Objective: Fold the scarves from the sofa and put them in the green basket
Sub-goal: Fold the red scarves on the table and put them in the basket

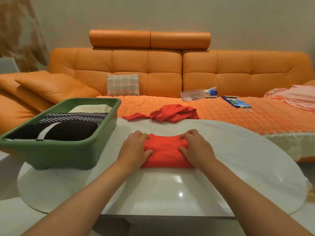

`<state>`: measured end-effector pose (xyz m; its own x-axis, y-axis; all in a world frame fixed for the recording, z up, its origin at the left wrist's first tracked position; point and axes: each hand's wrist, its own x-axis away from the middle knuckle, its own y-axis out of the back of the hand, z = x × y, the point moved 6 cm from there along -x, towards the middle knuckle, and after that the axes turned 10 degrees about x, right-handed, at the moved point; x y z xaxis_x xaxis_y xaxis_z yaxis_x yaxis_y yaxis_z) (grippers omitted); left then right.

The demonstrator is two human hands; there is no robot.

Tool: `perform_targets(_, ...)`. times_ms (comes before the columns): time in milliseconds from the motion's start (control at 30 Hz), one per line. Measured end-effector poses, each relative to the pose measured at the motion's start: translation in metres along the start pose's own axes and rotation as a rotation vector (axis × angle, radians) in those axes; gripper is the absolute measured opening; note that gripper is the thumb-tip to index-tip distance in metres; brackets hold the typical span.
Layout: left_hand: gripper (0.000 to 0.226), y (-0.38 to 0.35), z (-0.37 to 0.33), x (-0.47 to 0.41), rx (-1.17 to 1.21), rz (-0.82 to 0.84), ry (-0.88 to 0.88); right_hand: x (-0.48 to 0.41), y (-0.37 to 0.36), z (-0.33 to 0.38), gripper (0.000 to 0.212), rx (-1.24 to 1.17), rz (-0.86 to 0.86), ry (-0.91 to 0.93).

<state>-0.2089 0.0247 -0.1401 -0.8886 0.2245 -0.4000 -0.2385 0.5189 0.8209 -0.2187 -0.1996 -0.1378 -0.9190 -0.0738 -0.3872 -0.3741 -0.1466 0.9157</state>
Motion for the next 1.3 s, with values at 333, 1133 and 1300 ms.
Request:
perform_targets(333,0.064,-0.067,-0.035,0.011,-0.125,0.323,-0.249,0.004,-0.017,0.013,0.013,0.141,-0.022,0.189)
perform_targets(1133,0.036,-0.038,0.002,-0.01,0.448,0.088,0.347,0.007,-0.011,-0.063,0.021,-0.592,0.224,-0.461)
perform_targets(1300,0.053,-0.036,-0.012,-0.022,0.058,-0.03,0.241,-0.006,-0.005,-0.051,0.055,0.02,0.122,-0.271)
